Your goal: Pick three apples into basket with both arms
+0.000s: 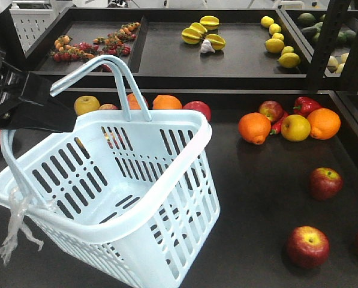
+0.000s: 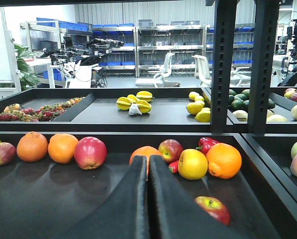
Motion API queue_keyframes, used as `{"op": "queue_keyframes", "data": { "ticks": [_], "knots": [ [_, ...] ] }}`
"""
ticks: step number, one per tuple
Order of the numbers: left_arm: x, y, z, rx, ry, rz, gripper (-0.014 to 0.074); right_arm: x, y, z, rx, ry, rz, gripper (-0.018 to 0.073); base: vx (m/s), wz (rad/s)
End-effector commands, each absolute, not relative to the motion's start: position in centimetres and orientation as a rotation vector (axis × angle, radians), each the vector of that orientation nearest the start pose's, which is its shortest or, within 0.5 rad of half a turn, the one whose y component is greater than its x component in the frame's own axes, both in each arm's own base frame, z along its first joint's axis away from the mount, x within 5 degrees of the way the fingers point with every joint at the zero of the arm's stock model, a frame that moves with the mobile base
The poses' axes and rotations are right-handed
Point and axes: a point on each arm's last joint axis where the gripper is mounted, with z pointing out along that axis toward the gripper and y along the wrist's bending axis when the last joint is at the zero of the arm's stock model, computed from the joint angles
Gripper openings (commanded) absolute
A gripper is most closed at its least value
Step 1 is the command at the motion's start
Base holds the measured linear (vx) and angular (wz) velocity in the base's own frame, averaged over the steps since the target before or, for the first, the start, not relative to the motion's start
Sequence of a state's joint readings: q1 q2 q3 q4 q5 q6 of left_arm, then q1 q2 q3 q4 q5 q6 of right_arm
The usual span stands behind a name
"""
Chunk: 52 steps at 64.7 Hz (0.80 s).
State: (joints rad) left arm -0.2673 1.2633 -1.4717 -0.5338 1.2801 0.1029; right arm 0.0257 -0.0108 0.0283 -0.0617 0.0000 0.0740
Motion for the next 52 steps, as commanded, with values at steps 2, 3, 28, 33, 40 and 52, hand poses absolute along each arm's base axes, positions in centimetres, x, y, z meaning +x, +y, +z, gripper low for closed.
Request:
{"op": "queue_keyframes", "data": {
  "ticks": [2, 3, 28, 33, 40, 52],
  "knots": [
    [20.23, -10.67, 45.01, 0.451, 2.376, -0.852, -0.0007, 5.57, 0.15, 20.64, -0.015, 1.432, 0.024, -0.0005, 0.06, 0.01],
    [20.23, -10.67, 45.01, 0.451, 2.376, -0.852, -0.0007, 5.57, 0.15, 20.64, -0.015, 1.432, 0.024, -0.0005, 0.06, 0.01],
    [20.23, -10.67, 45.01, 0.451, 2.376, -0.852, -0.0007, 5.57, 0.15, 20.64, -0.015, 1.432, 0.024, -0.0005, 0.05, 0.01],
    [20.23, -10.67, 45.01, 0.451, 2.376, -0.852, -0.0007, 5.57, 0.15, 20.64, -0.015, 1.432, 0.024, -0.0005, 0.02, 0.00],
    [20.23, -10.67, 45.01, 0.451, 2.376, -0.852, -0.0007, 5.57, 0.15, 20.64, -0.015, 1.432, 0.024, -0.0005, 0.01, 0.00],
    [20.23, -10.67, 45.01, 0.451, 2.376, -0.852, -0.0007, 5.57, 0.15, 20.64, -0.015, 1.432, 0.024, -0.0005, 0.00, 0.00]
  ]
}}
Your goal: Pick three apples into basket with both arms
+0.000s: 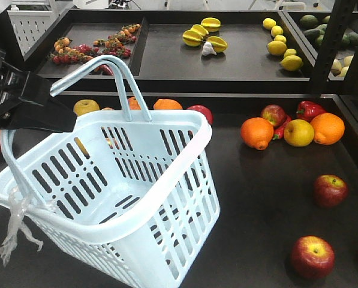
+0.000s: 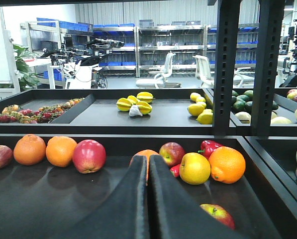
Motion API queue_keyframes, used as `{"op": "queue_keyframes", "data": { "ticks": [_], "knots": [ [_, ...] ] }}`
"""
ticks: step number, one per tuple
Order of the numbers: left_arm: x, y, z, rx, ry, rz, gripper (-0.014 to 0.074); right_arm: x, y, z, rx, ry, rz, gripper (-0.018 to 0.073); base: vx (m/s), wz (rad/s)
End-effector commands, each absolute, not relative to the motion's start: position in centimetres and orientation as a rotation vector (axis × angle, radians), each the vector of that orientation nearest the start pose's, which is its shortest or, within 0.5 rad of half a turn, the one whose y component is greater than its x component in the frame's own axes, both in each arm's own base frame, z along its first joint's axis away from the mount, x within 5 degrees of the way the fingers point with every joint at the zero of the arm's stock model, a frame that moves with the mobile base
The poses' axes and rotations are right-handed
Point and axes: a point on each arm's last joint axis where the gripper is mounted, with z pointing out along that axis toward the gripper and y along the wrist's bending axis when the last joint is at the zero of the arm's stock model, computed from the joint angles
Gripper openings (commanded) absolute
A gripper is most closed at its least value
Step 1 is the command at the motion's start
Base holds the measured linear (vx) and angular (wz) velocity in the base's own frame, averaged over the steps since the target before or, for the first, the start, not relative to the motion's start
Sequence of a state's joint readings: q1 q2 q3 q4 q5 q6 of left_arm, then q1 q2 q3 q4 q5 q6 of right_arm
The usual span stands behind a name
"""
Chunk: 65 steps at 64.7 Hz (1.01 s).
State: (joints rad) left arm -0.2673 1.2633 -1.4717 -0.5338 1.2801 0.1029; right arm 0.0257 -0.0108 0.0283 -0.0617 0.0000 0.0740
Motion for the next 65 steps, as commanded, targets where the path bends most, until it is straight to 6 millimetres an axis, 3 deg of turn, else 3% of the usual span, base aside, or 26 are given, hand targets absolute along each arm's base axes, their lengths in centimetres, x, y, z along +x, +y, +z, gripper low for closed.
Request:
{"op": "queue_keyframes", "data": {
  "ticks": [1, 65],
  "knots": [
    [20.23, -10.67, 45.01, 0.451, 2.376, -0.852, -0.0007, 5.57, 0.15, 20.64, -0.015, 1.432, 0.024, -0.0005, 0.00, 0.00],
    [20.23, -10.67, 45.01, 0.451, 2.376, -0.852, -0.0007, 5.57, 0.15, 20.64, -0.015, 1.432, 0.024, -0.0005, 0.00, 0.00]
  ]
}}
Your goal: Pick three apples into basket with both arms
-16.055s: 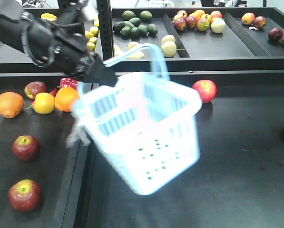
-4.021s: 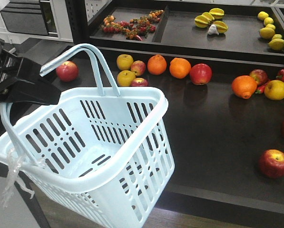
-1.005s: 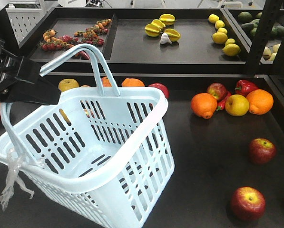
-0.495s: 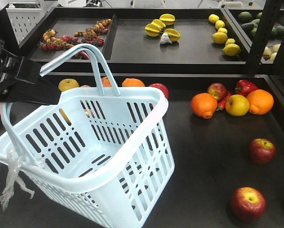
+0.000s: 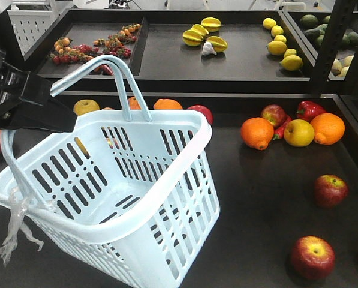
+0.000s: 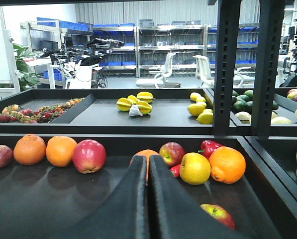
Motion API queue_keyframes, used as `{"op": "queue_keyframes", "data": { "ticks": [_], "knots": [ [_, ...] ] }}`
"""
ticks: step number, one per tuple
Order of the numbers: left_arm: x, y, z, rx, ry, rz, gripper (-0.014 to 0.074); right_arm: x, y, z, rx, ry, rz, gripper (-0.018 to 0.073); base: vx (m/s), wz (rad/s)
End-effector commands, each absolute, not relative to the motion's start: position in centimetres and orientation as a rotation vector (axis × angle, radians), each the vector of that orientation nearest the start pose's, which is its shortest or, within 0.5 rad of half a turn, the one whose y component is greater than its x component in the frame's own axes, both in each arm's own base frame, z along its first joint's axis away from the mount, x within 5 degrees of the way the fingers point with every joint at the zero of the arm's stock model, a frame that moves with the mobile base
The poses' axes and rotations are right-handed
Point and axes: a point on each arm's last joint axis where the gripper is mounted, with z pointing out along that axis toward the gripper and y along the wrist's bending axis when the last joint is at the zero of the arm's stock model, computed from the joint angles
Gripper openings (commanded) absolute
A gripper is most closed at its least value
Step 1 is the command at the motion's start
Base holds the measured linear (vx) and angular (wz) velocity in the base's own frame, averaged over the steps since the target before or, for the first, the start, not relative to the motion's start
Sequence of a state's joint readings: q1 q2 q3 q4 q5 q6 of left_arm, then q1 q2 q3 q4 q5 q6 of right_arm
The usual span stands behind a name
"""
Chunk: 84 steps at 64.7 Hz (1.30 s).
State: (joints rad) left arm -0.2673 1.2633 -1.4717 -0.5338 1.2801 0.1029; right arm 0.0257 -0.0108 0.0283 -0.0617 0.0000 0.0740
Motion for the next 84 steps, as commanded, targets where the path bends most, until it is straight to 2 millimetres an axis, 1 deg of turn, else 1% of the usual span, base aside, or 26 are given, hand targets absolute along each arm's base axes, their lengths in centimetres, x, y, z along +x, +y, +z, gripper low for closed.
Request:
{"op": "queue_keyframes", "data": {
  "ticks": [1, 13, 21, 31, 39, 49, 53, 60, 68, 71, 79, 84],
  "knots": [
    [20.2, -10.7, 45.0, 0.451, 2.376, -0.852, -0.0007, 5.6, 0.2, 20.6, -0.015, 1.432, 0.024, -0.0005, 0.00, 0.00],
    [20.3, -10.7, 45.0, 0.448, 2.370, -0.852, -0.0007, 5.6, 0.2, 20.6, -0.015, 1.432, 0.024, -0.0005, 0.00, 0.00],
    [20.8, -10.7, 45.3, 0.442, 2.317, -0.831, -0.0007, 5.6, 0.2, 20.6, -0.015, 1.432, 0.024, -0.0005, 0.00, 0.00],
    [21.3, -10.8, 45.4, 0.573, 2.218, -0.762, -0.0007, 5.6, 0.2, 20.6, -0.015, 1.432, 0.024, -0.0005, 0.00, 0.00],
    [22.5, -11.2, 44.7, 0.686, 2.182, -0.713, -0.0007, 5.6, 0.2, 20.6, -0.015, 1.432, 0.024, -0.0005, 0.00, 0.00],
    [25.1, -12.1, 42.6, 0.910, 2.132, -0.660, -0.0007, 5.6, 0.2, 20.6, -0.015, 1.432, 0.024, -0.0005, 0.00, 0.00],
    [26.3, -12.7, 41.6, 1.037, 2.069, -0.653, -0.0007, 5.6, 0.2, 20.6, -0.015, 1.432, 0.024, -0.0005, 0.00, 0.00],
    [28.3, -13.8, 40.0, 1.178, 1.962, -0.671, -0.0007, 5.6, 0.2, 20.6, -0.015, 1.432, 0.024, -0.0005, 0.00, 0.00],
    [30.8, -15.0, 37.7, 1.214, 1.895, -0.718, -0.0007, 5.6, 0.2, 20.6, -0.015, 1.432, 0.024, -0.0005, 0.00, 0.00],
    [31.7, -15.2, 36.9, 1.234, 1.872, -0.710, -0.0007, 5.6, 0.2, 20.6, -0.015, 1.432, 0.024, -0.0005, 0.00, 0.00],
    [34.0, -15.9, 34.3, 1.251, 1.854, -0.700, -0.0007, 5.6, 0.2, 20.6, -0.015, 1.432, 0.024, -0.0005, 0.00, 0.00],
    [35.0, -16.2, 33.3, 1.264, 1.862, -0.716, -0.0007, 5.6, 0.2, 20.6, -0.015, 1.432, 0.024, -0.0005, 0.00, 0.00]
  ]
}}
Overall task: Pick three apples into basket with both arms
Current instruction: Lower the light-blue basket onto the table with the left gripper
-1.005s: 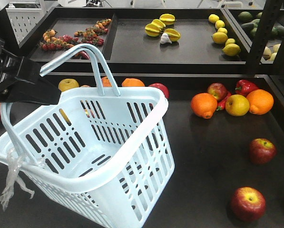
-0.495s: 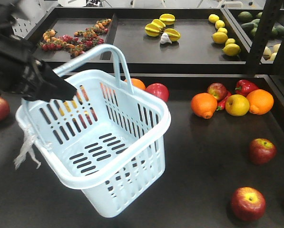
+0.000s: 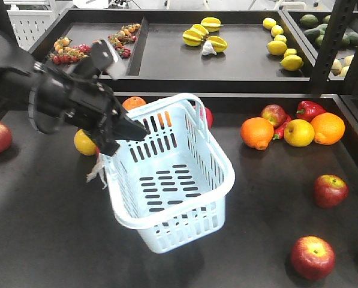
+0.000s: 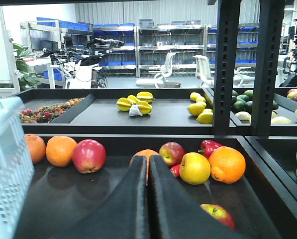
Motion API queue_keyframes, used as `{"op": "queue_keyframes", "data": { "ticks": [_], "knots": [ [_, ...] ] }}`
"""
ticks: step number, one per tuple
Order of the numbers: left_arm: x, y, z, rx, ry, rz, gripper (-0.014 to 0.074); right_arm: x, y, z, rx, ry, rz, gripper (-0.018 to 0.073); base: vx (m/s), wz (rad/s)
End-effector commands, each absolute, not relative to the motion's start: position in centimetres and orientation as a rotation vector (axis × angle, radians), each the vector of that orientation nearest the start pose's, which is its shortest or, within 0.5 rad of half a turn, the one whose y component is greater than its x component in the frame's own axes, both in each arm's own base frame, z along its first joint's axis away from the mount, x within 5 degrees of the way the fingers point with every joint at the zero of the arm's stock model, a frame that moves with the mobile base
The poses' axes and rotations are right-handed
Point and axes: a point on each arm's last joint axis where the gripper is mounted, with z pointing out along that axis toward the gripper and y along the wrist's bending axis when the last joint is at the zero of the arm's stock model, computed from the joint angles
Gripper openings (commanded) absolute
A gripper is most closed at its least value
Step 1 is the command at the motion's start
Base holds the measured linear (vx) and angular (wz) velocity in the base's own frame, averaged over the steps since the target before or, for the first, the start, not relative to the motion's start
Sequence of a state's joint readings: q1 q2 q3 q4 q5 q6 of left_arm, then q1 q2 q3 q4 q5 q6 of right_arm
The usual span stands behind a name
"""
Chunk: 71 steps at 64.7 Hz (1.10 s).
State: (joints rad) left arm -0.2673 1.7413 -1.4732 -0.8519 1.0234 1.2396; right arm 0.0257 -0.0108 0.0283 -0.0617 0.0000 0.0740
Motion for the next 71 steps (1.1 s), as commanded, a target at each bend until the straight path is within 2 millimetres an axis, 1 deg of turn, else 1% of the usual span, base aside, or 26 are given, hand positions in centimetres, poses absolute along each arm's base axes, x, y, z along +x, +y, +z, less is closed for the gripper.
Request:
{"op": "queue_keyframes", "data": {
  "ticks": [1, 4, 7, 16, 23, 30, 44, 56, 62, 71],
  "knots": [
    [35.2, -16.3, 33.2, 1.269, 1.864, -0.722, -0.0007, 5.6, 0.2, 20.6, -0.015, 1.432, 0.024, -0.0005, 0.00, 0.00],
    [35.9, -16.6, 32.8, 1.292, 1.867, -0.747, -0.0007, 5.6, 0.2, 20.6, -0.015, 1.432, 0.024, -0.0005, 0.00, 0.00],
    [36.2, -17.1, 32.8, 1.324, 1.856, -0.773, -0.0007, 5.6, 0.2, 20.6, -0.015, 1.432, 0.024, -0.0005, 0.00, 0.00],
    [37.5, -18.3, 34.0, 1.398, 1.784, -0.799, -0.0007, 5.6, 0.2, 20.6, -0.015, 1.432, 0.024, -0.0005, 0.00, 0.00],
    [38.4, -19.3, 34.3, 1.471, 1.743, -0.803, -0.0007, 5.6, 0.2, 20.6, -0.015, 1.432, 0.024, -0.0005, 0.00, 0.00],
    [39.3, -20.5, 33.3, 1.551, 1.734, -0.817, -0.0007, 5.6, 0.2, 20.6, -0.015, 1.432, 0.024, -0.0005, 0.00, 0.00],
    [40.7, -22.7, 31.0, 1.624, 1.735, -0.797, -0.0007, 5.6, 0.2, 20.6, -0.015, 1.432, 0.024, -0.0005, 0.00, 0.00],
    [40.9, -23.7, 29.5, 1.647, 1.747, -0.822, -0.0007, 5.6, 0.2, 20.6, -0.015, 1.432, 0.024, -0.0005, 0.00, 0.00],
    [40.8, -24.1, 29.2, 1.655, 1.749, -0.829, -0.0007, 5.6, 0.2, 20.6, -0.015, 1.432, 0.024, -0.0005, 0.00, 0.00],
    [40.8, -24.0, 28.8, 1.697, 1.765, -0.772, -0.0007, 5.6, 0.2, 20.6, -0.015, 1.432, 0.024, -0.0005, 0.00, 0.00]
  ]
}}
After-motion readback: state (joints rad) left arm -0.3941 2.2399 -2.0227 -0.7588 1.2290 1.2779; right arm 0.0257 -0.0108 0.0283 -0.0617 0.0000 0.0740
